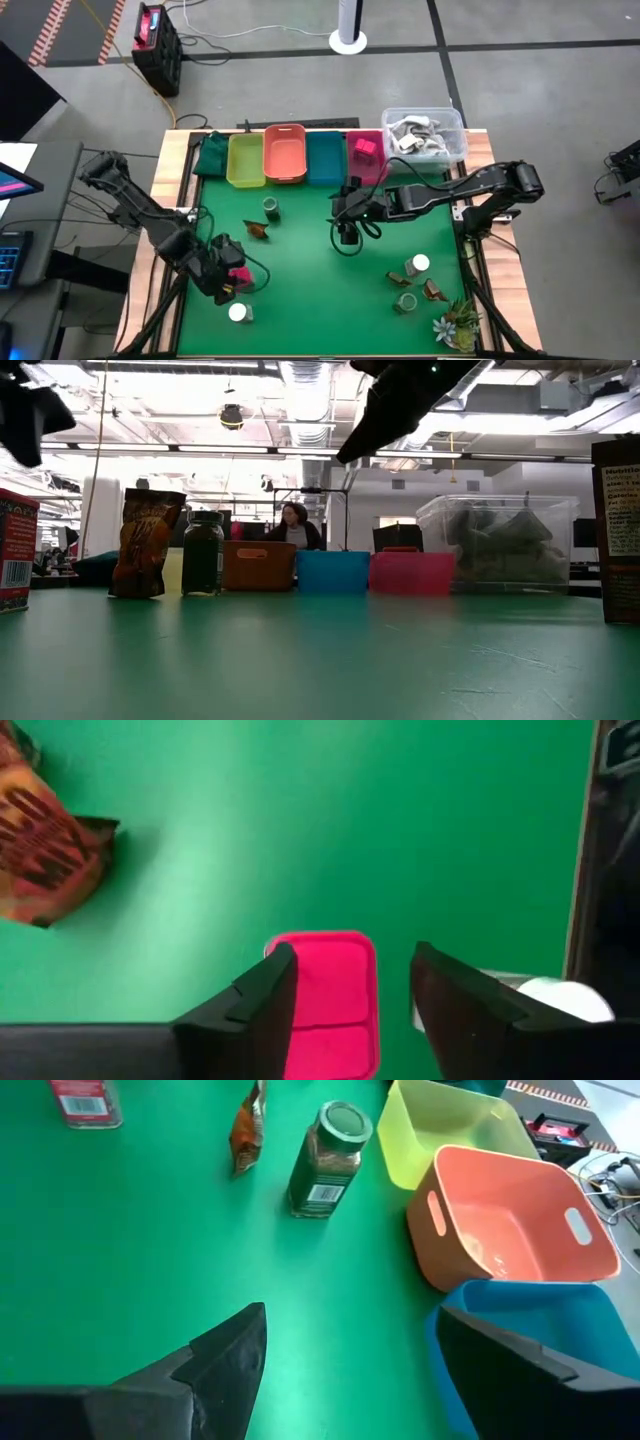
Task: Sort spices by type
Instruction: Put the red spice can into the red bin
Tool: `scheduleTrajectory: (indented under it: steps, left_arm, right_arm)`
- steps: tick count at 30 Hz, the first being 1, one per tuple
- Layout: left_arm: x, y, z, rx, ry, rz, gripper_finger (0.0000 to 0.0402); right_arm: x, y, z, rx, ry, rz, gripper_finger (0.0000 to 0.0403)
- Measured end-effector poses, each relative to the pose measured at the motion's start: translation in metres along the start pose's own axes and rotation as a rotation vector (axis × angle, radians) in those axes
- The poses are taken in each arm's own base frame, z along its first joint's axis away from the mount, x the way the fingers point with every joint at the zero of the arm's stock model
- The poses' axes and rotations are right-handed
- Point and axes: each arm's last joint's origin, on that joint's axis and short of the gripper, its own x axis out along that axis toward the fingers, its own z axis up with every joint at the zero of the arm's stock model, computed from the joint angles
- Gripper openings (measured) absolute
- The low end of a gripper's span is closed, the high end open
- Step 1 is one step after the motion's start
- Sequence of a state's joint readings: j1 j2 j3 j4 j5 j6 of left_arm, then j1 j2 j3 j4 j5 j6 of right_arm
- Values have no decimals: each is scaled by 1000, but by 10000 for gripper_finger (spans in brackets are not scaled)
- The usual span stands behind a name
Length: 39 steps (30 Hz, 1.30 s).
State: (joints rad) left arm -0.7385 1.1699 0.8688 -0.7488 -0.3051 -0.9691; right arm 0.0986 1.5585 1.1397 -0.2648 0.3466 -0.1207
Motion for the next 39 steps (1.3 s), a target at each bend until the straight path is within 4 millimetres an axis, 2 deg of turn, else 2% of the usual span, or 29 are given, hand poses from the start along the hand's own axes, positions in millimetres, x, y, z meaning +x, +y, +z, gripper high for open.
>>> scheduleTrajectory:
  steps: [6,10,18,22,25,30,33,39]
  left_arm:
    - [14,-4,-4,-16,62,29,240]
    - [23,-7,-7,6,95,55,256]
    - [30,-9,-8,15,110,77,255]
    - [19,-18,0,33,126,58,250]
    - [3,-26,11,44,96,51,247]
    - [0,-26,9,46,113,86,245]
    - [5,-27,4,70,143,127,245]
    - [29,-33,-9,150,226,216,244]
  right_arm:
    - [0,0,0,0,-1,0,317]
    - [0,0,0,1,-1,0,317]
    - [-1,2,0,4,-2,6,317]
    - [-2,4,0,7,-2,11,317]
    - [-2,4,0,8,-1,11,317]
    - [-1,4,0,13,3,12,317]
    - [-2,5,0,15,4,15,317]
    - [-2,6,0,12,3,20,317]
